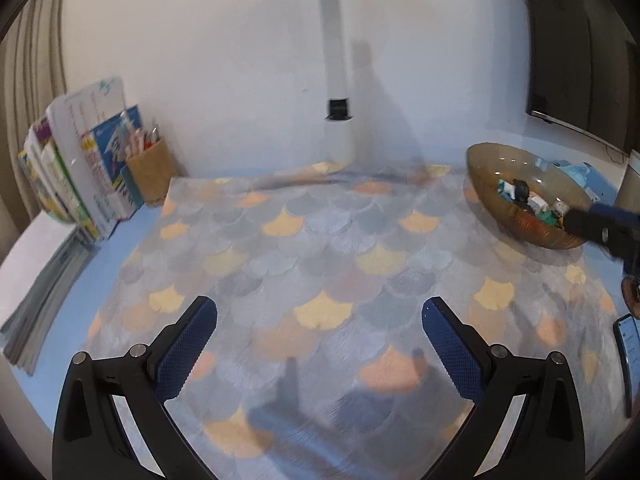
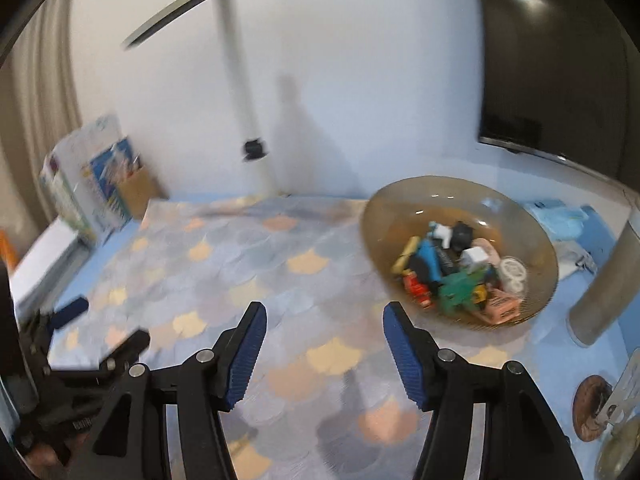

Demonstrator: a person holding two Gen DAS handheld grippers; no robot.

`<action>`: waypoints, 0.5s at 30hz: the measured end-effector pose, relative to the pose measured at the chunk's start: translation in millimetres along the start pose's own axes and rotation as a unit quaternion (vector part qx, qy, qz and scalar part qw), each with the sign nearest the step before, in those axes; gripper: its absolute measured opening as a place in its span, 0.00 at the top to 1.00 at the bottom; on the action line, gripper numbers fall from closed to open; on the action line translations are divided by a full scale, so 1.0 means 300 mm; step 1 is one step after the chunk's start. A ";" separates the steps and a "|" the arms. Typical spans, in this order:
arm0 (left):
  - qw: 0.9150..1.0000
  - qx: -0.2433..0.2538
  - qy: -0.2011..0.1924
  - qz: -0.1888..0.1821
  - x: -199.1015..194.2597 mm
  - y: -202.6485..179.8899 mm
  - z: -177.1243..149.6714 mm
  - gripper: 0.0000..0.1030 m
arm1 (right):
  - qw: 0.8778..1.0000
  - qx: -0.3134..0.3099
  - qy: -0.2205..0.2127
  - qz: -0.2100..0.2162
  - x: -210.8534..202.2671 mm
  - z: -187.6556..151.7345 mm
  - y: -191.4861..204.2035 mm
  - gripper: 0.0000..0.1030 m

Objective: Organize rigid objects
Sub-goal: 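Grasp the clear plastic cup on the cloth with the left tool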

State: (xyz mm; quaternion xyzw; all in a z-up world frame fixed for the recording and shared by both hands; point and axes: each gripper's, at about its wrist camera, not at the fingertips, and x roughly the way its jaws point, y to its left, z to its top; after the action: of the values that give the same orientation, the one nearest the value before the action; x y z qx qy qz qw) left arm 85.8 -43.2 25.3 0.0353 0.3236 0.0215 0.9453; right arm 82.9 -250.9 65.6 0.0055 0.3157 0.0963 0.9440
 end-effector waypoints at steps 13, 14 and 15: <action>0.992 -0.110 0.059 0.031 0.103 0.461 -0.139 0.01 | 0.996 0.031 0.074 0.047 0.152 -0.101 0.040 0.42; 0.992 -0.107 0.061 0.030 0.108 0.467 -0.145 0.01 | 0.995 0.023 0.078 0.054 0.163 -0.102 0.068 0.42; 0.993 -0.100 0.063 0.019 0.120 0.469 -0.147 0.01 | 0.995 0.014 0.080 0.056 0.170 -0.104 0.095 0.42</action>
State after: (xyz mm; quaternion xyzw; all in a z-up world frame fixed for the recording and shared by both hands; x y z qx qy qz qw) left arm 84.6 101.6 -20.2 -0.0544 0.3783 0.0740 0.9211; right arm 99.2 -215.2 12.4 0.0289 0.3908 0.1443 0.9087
